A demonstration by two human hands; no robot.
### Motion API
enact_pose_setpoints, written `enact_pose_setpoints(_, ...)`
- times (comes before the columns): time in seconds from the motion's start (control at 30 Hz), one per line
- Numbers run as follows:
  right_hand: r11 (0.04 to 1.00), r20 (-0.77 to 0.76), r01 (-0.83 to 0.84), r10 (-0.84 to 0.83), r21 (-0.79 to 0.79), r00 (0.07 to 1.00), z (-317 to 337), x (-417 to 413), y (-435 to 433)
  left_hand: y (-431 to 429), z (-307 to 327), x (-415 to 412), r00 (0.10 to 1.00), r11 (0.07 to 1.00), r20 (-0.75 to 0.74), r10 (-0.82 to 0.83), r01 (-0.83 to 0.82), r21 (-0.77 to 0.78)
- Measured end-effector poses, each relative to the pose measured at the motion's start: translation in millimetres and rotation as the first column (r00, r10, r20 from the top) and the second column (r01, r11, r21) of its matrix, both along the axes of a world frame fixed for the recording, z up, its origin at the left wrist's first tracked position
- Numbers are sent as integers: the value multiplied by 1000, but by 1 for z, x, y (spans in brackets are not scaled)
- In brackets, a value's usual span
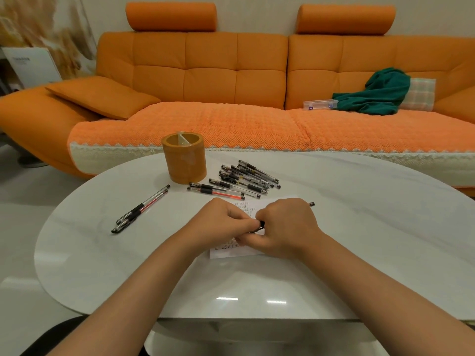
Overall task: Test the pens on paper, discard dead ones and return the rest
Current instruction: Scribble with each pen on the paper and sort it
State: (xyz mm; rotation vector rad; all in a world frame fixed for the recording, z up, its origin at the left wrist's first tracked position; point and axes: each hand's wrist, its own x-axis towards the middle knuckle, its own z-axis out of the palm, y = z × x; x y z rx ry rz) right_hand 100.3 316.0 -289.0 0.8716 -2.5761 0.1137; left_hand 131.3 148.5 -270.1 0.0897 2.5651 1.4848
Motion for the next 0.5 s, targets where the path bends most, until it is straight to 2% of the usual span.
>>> enact_pose_setpoints(0.17, 999, 17, -15, 16, -52, 1000, -8, 0, -1, -1, 2, -1, 999, 997, -35, -20, 17, -81)
enact_pose_setpoints(0.27, 996, 166, -45, 58, -78, 984, -6, -3, 0, -8, 0, -6, 996, 983, -83, -26, 11, -181)
enact_pose_setpoints(0.37, 973, 304, -68, 134, -220, 943, -8, -7, 3, -19, -3, -17, 983, 951, -177, 43, -94, -294)
enact_pose_setpoints(0.5, 959, 299, -43, 130, -280, 945, -13, -13, 1, -35, -6, -25, 967, 931, -237, 92, -168, -325)
